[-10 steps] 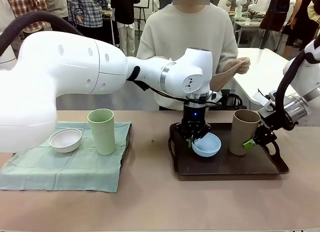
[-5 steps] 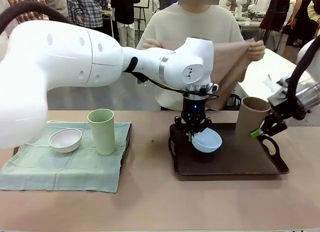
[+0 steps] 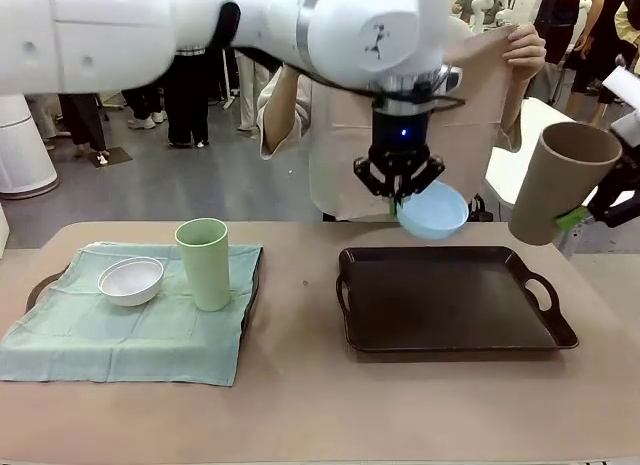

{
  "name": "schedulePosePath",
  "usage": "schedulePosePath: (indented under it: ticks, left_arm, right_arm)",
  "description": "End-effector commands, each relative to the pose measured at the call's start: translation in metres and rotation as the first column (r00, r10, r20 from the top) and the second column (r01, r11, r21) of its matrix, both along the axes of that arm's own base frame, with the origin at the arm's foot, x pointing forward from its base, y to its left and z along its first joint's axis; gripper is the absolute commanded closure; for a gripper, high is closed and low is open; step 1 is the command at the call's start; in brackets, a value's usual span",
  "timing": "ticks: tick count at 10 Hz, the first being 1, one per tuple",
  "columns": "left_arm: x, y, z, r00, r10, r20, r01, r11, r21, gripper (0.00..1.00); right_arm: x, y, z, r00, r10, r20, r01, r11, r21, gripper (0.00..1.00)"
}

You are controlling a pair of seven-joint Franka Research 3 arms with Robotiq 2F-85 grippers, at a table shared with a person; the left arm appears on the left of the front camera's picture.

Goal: Set up a tray with a mat and arrange the tableware.
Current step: Pick up the Picnic Bowl and Reusable plastic cup from the Handle tray in front of the human's position and hold them in the air, then place the Picnic Bowl and Reusable plastic cup back onto the Handle tray in front of the human's position.

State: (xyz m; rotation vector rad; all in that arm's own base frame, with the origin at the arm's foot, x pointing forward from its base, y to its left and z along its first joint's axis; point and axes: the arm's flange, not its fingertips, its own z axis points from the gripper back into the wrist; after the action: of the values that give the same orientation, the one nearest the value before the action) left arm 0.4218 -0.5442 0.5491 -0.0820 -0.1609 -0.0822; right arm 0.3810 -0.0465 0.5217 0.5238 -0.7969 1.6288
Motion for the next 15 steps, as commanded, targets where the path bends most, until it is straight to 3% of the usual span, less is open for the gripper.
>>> schedulePosePath:
  ticks: [1, 2, 3, 15]
  left_arm:
    - [-0.021, 0.005, 0.006, 0.995, 0.054, 0.087, -0.057, 0.998, 0.030, 1.00]
    - [-0.023, 0.005, 0.003, 0.992, 0.085, 0.092, -0.088, 0.996, 0.018, 1.00]
    - [-0.012, 0.000, 0.015, 0.999, 0.011, 0.037, -0.011, 1.000, 0.001, 1.00]
    - [-0.012, 0.000, 0.015, 0.999, 0.011, 0.037, -0.011, 1.000, 0.001, 1.00]
  right_arm:
    - [-0.015, 0.013, 0.002, 1.000, 0.005, -0.008, -0.005, 1.000, -0.009, 1.00]
    - [-0.013, 0.009, 0.001, 1.000, 0.010, -0.011, -0.010, 1.000, -0.013, 1.00]
    - [-0.009, 0.006, 0.009, 1.000, 0.004, 0.012, -0.004, 1.000, -0.005, 1.00]
    - [-0.009, 0.006, 0.009, 1.000, 0.004, 0.012, -0.004, 1.000, -0.005, 1.00]
